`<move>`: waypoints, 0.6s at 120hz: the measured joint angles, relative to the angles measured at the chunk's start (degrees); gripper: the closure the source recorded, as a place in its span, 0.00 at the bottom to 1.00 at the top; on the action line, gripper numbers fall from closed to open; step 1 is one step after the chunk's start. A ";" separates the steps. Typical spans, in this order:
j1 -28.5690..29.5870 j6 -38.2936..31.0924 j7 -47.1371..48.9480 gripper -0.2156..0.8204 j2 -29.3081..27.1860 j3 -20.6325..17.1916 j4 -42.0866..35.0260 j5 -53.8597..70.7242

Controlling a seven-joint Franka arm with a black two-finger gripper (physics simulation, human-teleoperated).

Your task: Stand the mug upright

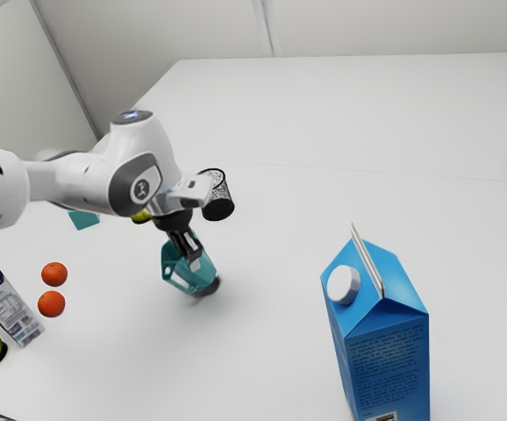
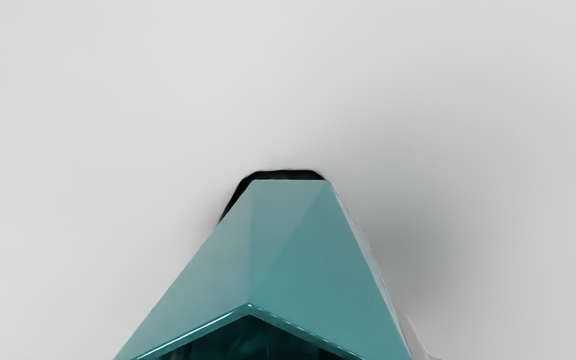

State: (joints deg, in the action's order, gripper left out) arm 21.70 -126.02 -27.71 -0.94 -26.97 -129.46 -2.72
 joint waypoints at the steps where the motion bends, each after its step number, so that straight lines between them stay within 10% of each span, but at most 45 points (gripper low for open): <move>1: -0.01 -0.05 0.16 0.96 0.12 0.00 0.00 0.08; 28: 0.15 -0.80 3.79 0.93 1.48 -0.02 -0.03 1.39; 72: 1.83 -0.90 6.87 0.39 -0.89 -0.81 0.13 1.34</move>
State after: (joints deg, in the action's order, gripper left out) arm 23.53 -126.92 -20.84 -1.83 -27.78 -129.32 -1.37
